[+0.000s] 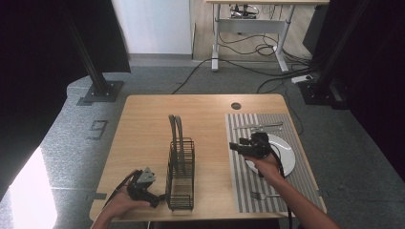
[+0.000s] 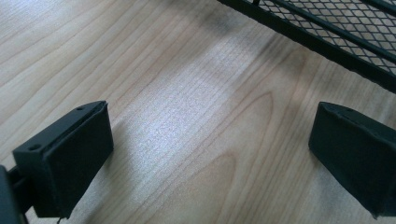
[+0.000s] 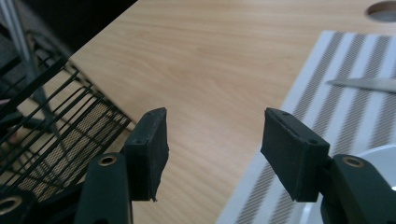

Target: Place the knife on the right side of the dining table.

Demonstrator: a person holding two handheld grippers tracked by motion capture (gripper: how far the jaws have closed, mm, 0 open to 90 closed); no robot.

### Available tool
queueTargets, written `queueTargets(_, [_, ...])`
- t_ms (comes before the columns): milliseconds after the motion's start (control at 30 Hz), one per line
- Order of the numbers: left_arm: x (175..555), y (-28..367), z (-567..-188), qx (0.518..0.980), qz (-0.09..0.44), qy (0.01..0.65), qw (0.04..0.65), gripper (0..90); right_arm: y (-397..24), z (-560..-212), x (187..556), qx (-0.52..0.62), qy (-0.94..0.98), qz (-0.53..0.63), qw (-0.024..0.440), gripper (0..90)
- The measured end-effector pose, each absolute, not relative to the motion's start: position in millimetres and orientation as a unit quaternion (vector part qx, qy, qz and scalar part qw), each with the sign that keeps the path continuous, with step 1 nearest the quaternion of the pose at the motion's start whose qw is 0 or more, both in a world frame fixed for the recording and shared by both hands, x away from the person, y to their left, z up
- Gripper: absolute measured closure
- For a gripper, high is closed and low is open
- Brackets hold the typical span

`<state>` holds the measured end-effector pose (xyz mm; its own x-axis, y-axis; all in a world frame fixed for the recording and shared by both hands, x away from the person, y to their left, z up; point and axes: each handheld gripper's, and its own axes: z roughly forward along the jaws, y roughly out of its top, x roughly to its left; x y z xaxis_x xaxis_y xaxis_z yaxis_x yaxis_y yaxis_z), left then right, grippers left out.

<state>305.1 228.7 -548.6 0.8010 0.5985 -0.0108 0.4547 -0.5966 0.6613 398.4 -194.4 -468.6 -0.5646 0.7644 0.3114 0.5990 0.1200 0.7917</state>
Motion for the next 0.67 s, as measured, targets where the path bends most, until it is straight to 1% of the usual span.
queueTargets(200, [305, 229, -549, 0.886, 0.107, 0.299, 0.337, 0.0, -173, -484, 384, 0.447, 0.754, 0.477, 0.070, 40.2])
queueTargets(333, [305, 229, -549, 0.886, 0.107, 0.299, 0.337, 0.0, -163, -492, 375, 0.437, 0.762, 0.473, 0.070, 40.1])
queueTargets(433, [305, 229, -549, 0.886, 0.107, 0.299, 0.337, 0.0, -160, -495, 372, 0.428, 0.767, 0.471, 0.077, 39.8])
queueTargets(667, [305, 229, -549, 0.886, 0.107, 0.299, 0.337, 0.0, -162, -499, 373, 0.435, 0.761, 0.475, 0.074, 39.0])
